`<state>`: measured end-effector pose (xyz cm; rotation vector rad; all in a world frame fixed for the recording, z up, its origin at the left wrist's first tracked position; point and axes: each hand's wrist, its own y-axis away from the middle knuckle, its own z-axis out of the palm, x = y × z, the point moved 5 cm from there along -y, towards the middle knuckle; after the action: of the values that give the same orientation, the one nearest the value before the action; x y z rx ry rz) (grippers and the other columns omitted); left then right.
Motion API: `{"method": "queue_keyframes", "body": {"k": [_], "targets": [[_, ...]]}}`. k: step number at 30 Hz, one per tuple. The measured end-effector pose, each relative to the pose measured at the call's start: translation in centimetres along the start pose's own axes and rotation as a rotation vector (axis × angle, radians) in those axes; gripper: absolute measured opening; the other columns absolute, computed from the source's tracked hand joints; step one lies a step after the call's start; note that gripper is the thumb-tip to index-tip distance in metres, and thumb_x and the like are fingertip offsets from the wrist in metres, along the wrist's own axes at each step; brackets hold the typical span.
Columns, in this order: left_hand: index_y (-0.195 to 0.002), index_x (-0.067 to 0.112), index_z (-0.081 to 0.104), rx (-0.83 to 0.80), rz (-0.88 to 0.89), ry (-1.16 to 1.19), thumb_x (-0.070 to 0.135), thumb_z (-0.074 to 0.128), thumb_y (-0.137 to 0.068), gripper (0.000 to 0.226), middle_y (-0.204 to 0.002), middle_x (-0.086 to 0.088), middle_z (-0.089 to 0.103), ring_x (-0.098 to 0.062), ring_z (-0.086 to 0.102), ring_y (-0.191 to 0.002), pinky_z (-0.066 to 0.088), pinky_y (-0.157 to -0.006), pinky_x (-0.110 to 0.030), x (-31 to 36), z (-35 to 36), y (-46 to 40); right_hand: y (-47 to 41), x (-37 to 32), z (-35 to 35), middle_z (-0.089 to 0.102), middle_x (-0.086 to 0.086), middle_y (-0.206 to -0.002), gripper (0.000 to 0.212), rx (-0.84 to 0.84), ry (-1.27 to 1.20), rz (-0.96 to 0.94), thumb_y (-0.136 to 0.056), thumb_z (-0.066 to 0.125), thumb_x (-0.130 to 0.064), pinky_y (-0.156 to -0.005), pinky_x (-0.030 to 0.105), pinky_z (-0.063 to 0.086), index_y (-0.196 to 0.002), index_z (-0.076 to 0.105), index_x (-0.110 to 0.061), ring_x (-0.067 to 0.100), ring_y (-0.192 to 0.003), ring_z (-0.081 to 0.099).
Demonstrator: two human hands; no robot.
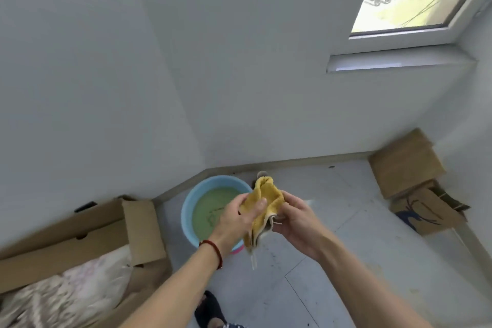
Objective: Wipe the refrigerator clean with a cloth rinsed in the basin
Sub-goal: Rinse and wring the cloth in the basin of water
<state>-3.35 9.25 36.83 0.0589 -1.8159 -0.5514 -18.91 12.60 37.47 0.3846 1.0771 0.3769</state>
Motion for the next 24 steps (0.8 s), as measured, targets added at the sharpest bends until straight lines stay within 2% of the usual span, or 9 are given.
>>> {"method": "queue_keyframes", "body": {"k": [2, 5, 9, 12, 14, 17, 19, 21, 24], "targets": [[-0.116, 0.029, 0.067, 0.051, -0.086, -0.01, 0.032, 0.071, -0.095, 0.022, -0.109, 0.01, 0.073, -0.005, 0.068, -0.102, 0.056, -0.095, -0.032, -3.4, -3.1, -2.5, -3.6, 2.3, 2.6, 0.074, 0.018, -0.101, 0.031, 0.012, 0.074, 0.043, -0.104, 0.045, 0.004, -0.079, 0.042, 0.061, -0.124, 0.068, -0.004, 0.025, -0.083, 0.072], [-0.099, 0.026, 0.069, 0.141, -0.206, -0.08, 0.018, 0.069, -0.093, 0.01, -0.1, 0.002, 0.074, -0.018, 0.069, -0.097, 0.056, -0.093, -0.044, -7.8, -7.6, -5.2, -7.6, 5.1, 3.4, 0.076, 0.015, -0.097, 0.037, 0.073, 0.264, 0.107, -0.102, 0.044, 0.006, -0.079, 0.042, 0.062, -0.123, 0.069, -0.011, 0.027, -0.088, 0.073], [-0.091, 0.03, 0.066, 0.208, -0.35, -0.313, 0.017, 0.062, -0.094, 0.014, -0.09, -0.002, 0.074, -0.025, 0.07, -0.086, 0.057, -0.082, -0.043, -15.1, -13.3, -10.2, -15.6, 7.9, 0.9, 0.074, 0.003, -0.103, 0.035, 0.17, 0.763, 0.157, -0.103, 0.044, -0.002, -0.092, 0.043, 0.061, -0.119, 0.071, -0.017, 0.021, -0.1, 0.069], [-0.104, 0.035, 0.073, 0.272, -0.409, -0.478, 0.023, 0.058, -0.093, 0.022, -0.102, -0.002, 0.077, -0.028, 0.069, -0.1, 0.057, -0.086, -0.04, -21.5, -15.9, -14.8, -24.4, 11.5, -1.6, 0.069, -0.003, -0.121, 0.045, 0.09, 1.006, 0.175, -0.099, 0.045, 0.002, -0.103, 0.036, 0.05, -0.129, 0.071, -0.018, 0.016, -0.117, 0.059], [-0.112, 0.036, 0.073, 0.337, -0.388, -0.503, 0.018, 0.056, -0.095, 0.03, -0.107, -0.003, 0.076, -0.028, 0.069, -0.102, 0.056, -0.087, -0.039, -25.3, -16.2, -18.4, -30.6, 14.3, -3.5, 0.069, -0.005, -0.115, 0.046, 0.037, 1.089, 0.13, -0.097, 0.046, 0.005, -0.093, 0.024, 0.044, -0.125, 0.074, -0.019, 0.012, -0.109, 0.057], [-0.106, 0.026, 0.075, 0.434, -0.319, -0.505, 0.006, 0.055, -0.096, 0.03, -0.094, -0.002, 0.075, -0.026, 0.068, -0.087, 0.054, -0.077, -0.035, -31.3, -15.1, -23.9, -38.4, 19.1, -6.8, 0.068, -0.011, -0.101, 0.044, -0.006, 1.165, 0.04, -0.098, 0.047, 0.006, -0.074, 0.005, 0.038, -0.118, 0.077, -0.019, 0.01, -0.093, 0.061], [-0.107, 0.018, 0.075, 0.429, -0.268, -0.534, -0.003, 0.055, -0.095, 0.031, -0.096, -0.005, 0.073, -0.027, 0.066, -0.087, 0.05, -0.075, -0.033, -35.7, -13.7, -27.5, -42.7, 23.0, -9.5, 0.071, -0.01, -0.108, 0.043, -0.009, 1.181, 0.009, -0.097, 0.048, 0.01, -0.081, -0.003, 0.035, -0.114, 0.078, -0.016, 0.006, -0.098, 0.061], [-0.109, 0.013, 0.074, 0.409, -0.231, -0.577, -0.006, 0.055, -0.094, 0.032, -0.099, -0.009, 0.072, -0.029, 0.065, -0.09, 0.051, -0.075, -0.036, -39.4, -12.3, -29.5, -45.6, 26.2, -11.7, 0.071, -0.008, -0.117, 0.046, -0.024, 1.196, -0.015, -0.095, 0.048, 0.013, -0.089, -0.003, 0.033, -0.112, 0.079, -0.016, 0.007, -0.108, 0.06], [-0.108, 0.013, 0.072, 0.488, -0.189, -0.546, 0.0, 0.053, -0.097, 0.025, -0.093, -0.003, 0.069, -0.021, 0.062, -0.085, 0.046, -0.073, -0.031, -43.5, -11.5, -31.2, -48.4, 28.4, -14.0, 0.071, -0.011, -0.095, 0.042, 0.076, 1.17, -0.002, -0.098, 0.047, 0.001, -0.071, 0.009, 0.043, -0.118, 0.074, -0.024, 0.003, -0.079, 0.061]]}}
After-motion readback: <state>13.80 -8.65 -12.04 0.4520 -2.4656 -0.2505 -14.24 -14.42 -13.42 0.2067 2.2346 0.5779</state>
